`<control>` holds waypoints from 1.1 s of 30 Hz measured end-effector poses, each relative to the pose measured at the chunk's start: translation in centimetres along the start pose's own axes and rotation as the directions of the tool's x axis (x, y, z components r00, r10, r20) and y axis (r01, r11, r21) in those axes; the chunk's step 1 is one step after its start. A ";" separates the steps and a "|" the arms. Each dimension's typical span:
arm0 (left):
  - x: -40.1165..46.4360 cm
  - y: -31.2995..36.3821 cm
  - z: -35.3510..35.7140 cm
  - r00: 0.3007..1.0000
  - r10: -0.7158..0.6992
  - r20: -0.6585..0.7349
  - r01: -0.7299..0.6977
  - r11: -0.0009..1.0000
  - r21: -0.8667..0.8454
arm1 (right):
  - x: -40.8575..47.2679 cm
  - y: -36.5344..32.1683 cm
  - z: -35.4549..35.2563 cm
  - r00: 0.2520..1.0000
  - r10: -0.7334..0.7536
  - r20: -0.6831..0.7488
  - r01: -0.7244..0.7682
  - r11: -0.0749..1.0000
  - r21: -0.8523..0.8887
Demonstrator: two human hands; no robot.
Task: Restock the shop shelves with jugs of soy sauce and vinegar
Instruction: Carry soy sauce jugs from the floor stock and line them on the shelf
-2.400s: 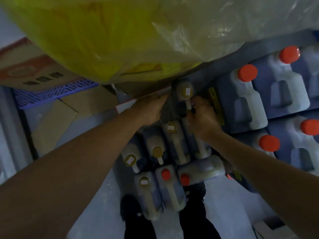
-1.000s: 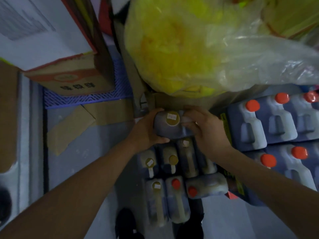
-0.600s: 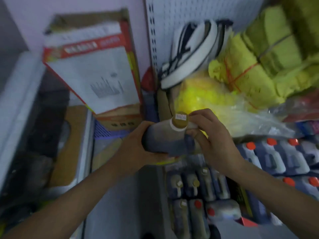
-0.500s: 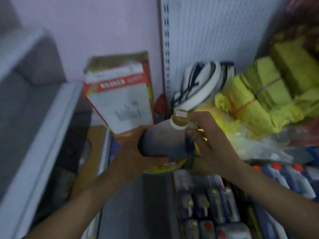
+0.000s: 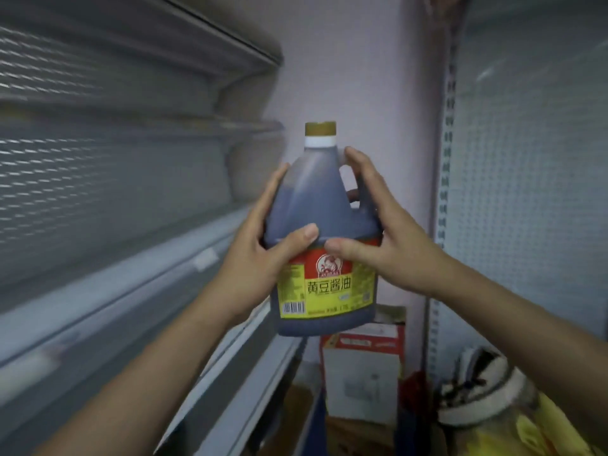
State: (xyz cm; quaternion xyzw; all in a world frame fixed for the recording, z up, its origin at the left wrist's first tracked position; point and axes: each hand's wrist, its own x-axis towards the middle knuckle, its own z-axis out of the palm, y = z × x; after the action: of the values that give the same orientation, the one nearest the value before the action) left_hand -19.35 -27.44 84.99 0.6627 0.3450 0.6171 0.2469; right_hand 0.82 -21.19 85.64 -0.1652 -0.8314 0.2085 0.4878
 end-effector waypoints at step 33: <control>-53.4 46.9 -28.2 0.582 0.189 -0.791 0.387 0.791 0.473 | -5.8 -54.7 44.1 0.631 -0.663 0.404 0.000 0.520 0.854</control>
State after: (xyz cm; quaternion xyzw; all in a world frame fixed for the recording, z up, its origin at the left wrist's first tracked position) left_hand -40.08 -100.89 89.03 0.3285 0.6340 0.6889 -0.1250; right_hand -39.17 -79.12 89.89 0.3387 -0.7800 0.4910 0.1893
